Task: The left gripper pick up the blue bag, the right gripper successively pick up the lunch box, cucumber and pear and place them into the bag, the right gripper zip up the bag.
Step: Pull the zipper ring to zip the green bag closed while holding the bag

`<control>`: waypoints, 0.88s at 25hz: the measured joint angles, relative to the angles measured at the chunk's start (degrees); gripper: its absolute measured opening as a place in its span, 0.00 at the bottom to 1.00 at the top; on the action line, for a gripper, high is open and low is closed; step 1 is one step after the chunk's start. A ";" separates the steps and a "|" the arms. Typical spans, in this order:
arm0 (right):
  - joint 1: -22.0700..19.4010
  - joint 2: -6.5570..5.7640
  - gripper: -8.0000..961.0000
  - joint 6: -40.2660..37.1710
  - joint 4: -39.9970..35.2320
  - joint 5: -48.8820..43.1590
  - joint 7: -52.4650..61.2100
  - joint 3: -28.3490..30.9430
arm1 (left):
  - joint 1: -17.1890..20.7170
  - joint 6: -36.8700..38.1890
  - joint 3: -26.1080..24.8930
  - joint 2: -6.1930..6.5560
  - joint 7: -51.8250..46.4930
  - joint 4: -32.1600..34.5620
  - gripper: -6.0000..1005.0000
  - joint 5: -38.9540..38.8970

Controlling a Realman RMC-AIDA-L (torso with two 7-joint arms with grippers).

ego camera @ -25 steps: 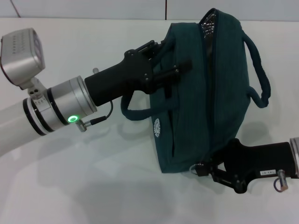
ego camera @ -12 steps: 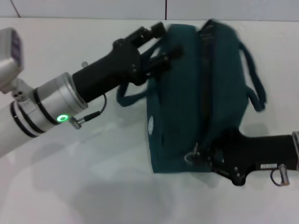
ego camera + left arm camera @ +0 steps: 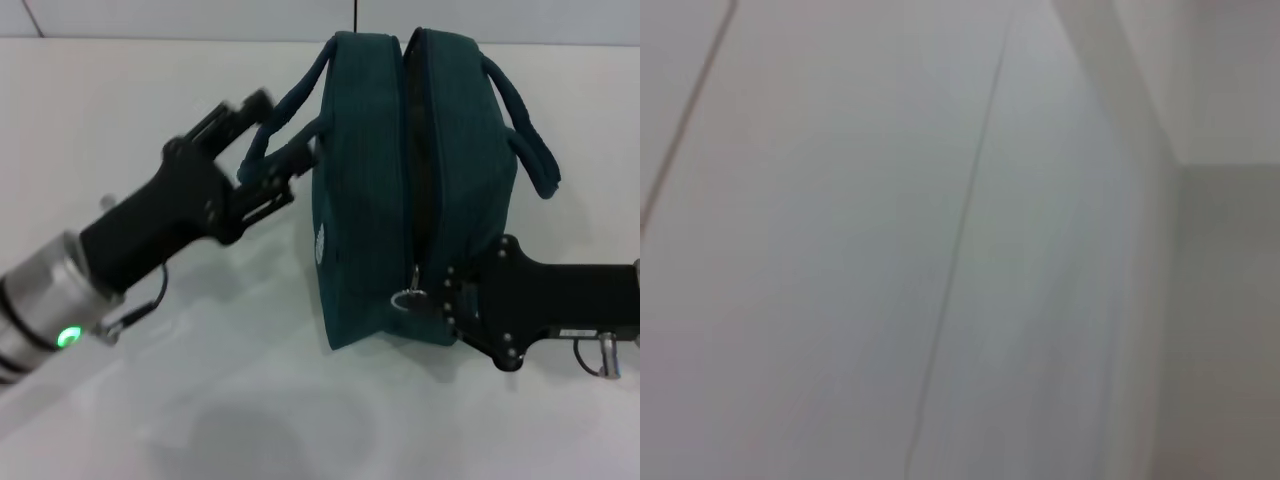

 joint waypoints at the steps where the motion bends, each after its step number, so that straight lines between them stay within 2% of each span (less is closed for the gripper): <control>1: 0.00 0.02 0.02 -0.04 -0.03 0.37 -1.04 0.00 | 1.22 0.01 0.00 -0.05 0.63 0.21 0.79 0.23; 7: 0.83 0.02 0.02 -0.05 -0.41 0.93 -3.02 -0.08 | 8.28 -0.61 0.00 -0.28 4.88 1.71 0.79 1.38; 11: 1.30 -0.09 0.02 0.18 -0.44 0.96 -3.05 0.40 | 11.14 -2.01 -0.01 -0.28 6.57 2.53 0.78 2.71; 17: 1.48 -0.08 0.02 0.11 -0.40 1.11 -2.85 2.88 | 10.89 -6.82 0.00 -0.24 7.02 2.64 0.78 9.48; 22: 2.03 0.01 0.02 0.31 0.19 1.99 -2.66 2.98 | 9.44 -10.95 0.00 -0.42 7.40 4.59 0.78 11.23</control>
